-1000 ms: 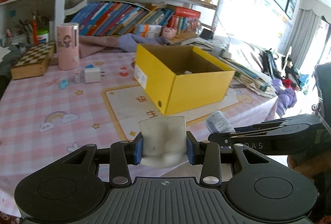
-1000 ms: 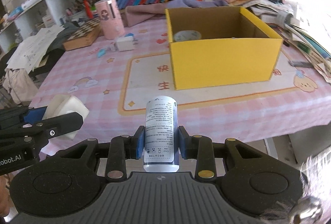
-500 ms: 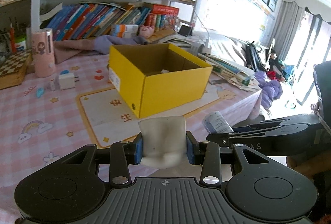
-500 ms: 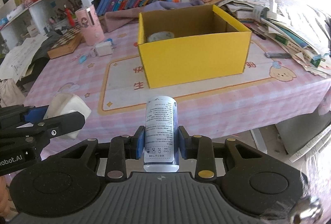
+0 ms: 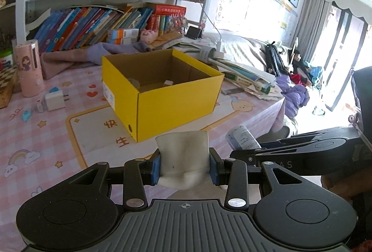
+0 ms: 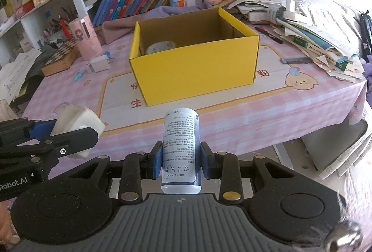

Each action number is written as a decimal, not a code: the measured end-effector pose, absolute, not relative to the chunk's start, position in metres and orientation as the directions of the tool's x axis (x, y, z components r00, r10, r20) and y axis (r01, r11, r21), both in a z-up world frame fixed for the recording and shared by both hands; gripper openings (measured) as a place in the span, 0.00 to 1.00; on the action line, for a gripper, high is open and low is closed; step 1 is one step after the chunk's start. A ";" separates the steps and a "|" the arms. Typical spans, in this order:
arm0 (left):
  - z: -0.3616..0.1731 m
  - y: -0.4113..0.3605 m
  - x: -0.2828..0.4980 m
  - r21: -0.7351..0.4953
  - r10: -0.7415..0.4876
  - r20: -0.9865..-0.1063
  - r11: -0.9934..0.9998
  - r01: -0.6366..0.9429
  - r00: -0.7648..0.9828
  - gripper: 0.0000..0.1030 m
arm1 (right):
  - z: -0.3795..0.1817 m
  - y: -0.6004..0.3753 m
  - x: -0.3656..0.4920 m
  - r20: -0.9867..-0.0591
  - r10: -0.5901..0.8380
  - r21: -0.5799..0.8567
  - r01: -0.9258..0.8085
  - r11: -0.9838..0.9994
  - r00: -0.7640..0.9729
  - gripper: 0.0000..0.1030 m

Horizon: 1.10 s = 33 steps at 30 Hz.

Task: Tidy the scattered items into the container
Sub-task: 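Carry the sponge block and spray can over the yellow box with both tools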

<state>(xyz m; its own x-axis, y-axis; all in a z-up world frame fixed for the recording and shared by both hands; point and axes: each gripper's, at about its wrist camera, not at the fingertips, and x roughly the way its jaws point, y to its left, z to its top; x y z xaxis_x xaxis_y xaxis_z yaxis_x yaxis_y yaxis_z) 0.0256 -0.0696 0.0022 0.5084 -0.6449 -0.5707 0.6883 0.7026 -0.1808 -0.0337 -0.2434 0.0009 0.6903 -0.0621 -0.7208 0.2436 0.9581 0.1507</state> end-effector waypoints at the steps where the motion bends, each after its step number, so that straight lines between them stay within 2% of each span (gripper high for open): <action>1: 0.002 -0.072 0.026 -0.181 -0.646 -0.570 0.701 0.690 0.507 0.37 | 0.001 -0.246 -0.033 -0.722 -0.063 0.150 0.246 0.958 0.689 0.30; 15: 0.011 -0.097 0.049 -0.148 -0.654 -0.534 0.696 0.703 0.535 0.37 | 0.004 -0.275 -0.011 -0.704 -0.076 0.155 0.257 0.954 0.707 0.30; 23: 0.027 -0.116 0.073 -0.122 -0.653 -0.464 0.716 0.687 0.598 0.37 | 0.017 -0.295 0.022 -0.688 -0.065 0.135 0.216 0.967 0.723 0.30; 33: 0.041 -0.140 0.111 -0.056 -0.577 -0.401 0.791 0.609 0.712 0.37 | 0.049 -0.331 0.096 -0.661 -0.052 0.063 0.125 0.990 0.749 0.30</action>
<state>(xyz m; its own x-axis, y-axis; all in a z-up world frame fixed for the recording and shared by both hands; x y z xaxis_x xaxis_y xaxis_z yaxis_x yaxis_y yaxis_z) 0.1114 -0.1397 0.0409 0.7118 -0.5766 -0.4010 0.6093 0.7910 -0.0559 0.0958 -0.3306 0.0486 0.7487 -0.0520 -0.6609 0.1246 0.9902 0.0632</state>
